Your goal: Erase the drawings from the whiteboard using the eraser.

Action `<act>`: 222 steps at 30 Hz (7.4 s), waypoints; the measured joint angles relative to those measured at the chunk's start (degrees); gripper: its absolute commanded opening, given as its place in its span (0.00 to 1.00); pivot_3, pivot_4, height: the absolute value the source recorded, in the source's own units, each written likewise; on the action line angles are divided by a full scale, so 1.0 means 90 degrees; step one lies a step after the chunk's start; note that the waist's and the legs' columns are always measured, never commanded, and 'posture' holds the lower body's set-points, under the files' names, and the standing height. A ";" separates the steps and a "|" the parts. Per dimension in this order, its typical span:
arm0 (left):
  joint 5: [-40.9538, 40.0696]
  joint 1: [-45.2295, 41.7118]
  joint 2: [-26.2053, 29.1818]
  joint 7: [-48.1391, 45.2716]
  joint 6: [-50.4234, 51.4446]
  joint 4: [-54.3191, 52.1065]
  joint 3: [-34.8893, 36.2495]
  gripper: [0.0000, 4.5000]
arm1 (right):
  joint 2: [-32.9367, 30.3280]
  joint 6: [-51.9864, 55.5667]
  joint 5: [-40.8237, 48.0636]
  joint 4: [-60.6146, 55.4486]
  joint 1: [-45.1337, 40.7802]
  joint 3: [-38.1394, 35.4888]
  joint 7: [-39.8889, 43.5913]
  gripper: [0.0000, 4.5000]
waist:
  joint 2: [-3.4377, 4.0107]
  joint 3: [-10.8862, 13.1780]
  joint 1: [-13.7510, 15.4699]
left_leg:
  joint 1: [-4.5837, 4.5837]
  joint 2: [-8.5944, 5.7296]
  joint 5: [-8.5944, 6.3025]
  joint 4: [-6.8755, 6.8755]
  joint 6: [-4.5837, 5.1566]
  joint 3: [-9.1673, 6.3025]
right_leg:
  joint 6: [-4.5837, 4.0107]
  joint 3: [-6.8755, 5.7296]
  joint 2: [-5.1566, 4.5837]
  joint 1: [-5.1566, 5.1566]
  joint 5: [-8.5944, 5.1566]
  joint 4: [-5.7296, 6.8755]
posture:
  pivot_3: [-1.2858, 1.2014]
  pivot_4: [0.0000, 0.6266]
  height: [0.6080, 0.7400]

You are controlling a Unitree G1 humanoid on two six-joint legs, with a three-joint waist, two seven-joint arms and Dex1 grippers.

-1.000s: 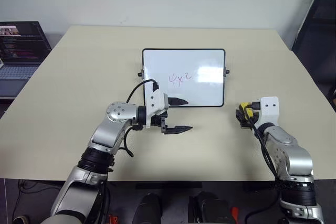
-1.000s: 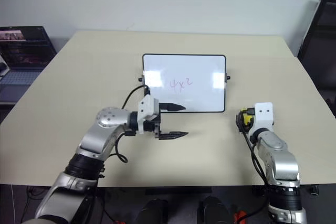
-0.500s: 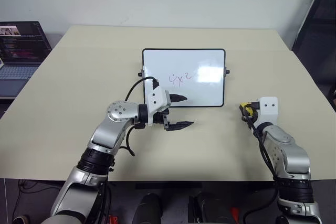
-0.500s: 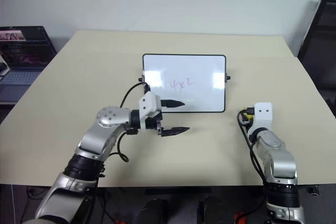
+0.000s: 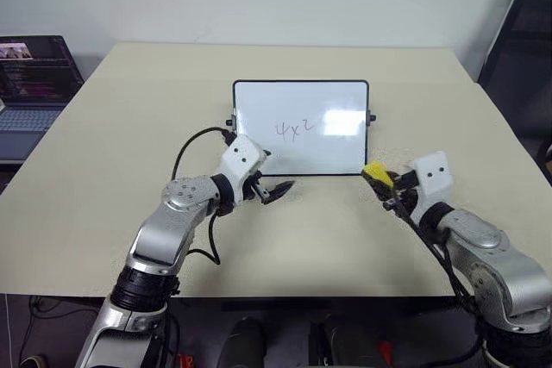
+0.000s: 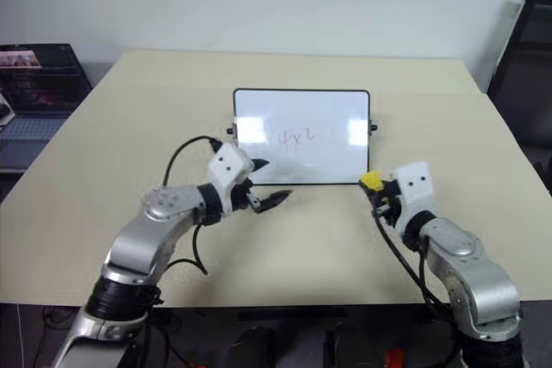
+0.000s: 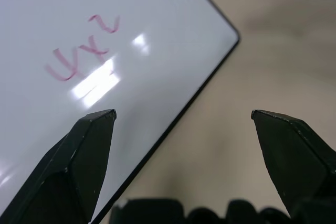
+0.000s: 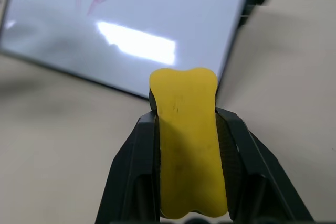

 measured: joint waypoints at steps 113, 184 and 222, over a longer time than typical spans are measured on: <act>-0.0696 0.0354 0.0246 0.0154 -0.0986 0.0888 0.1262 1.00 | 0.0498 -0.3824 -0.1054 0.2315 -0.0832 0.1033 0.1646 0.24 | -0.0004 0.0001 -0.0022 | -0.0041 -0.0004 0.0005 0.0007 -0.0003 -0.0005 | -0.0025 -0.0019 -0.0029 -0.0051 0.0018 0.0033 | 0.52 0.24 1.00; -0.0669 0.0140 0.0270 -0.0283 -0.0558 0.0668 0.0580 1.00 | 0.1387 -0.4940 -0.3955 0.7719 -0.4996 0.2683 0.1282 0.24 | -0.0003 0.0002 -0.0100 | -0.0019 -0.0004 0.0006 0.0010 -0.0004 -0.0013 | -0.0037 -0.0014 -0.0032 -0.0056 0.0021 0.0085 | 0.52 0.24 1.00; -0.0682 0.0169 0.0249 -0.0177 -0.0559 0.0650 0.0571 1.00 | 0.0975 -0.5444 -0.4499 0.7557 -0.4830 0.3059 0.1957 0.24 | -0.0003 0.0002 -0.0106 | 0.0000 -0.0005 0.0007 0.0009 -0.0004 -0.0009 | -0.0037 -0.0007 -0.0031 -0.0047 0.0019 0.0095 | 0.52 0.24 1.00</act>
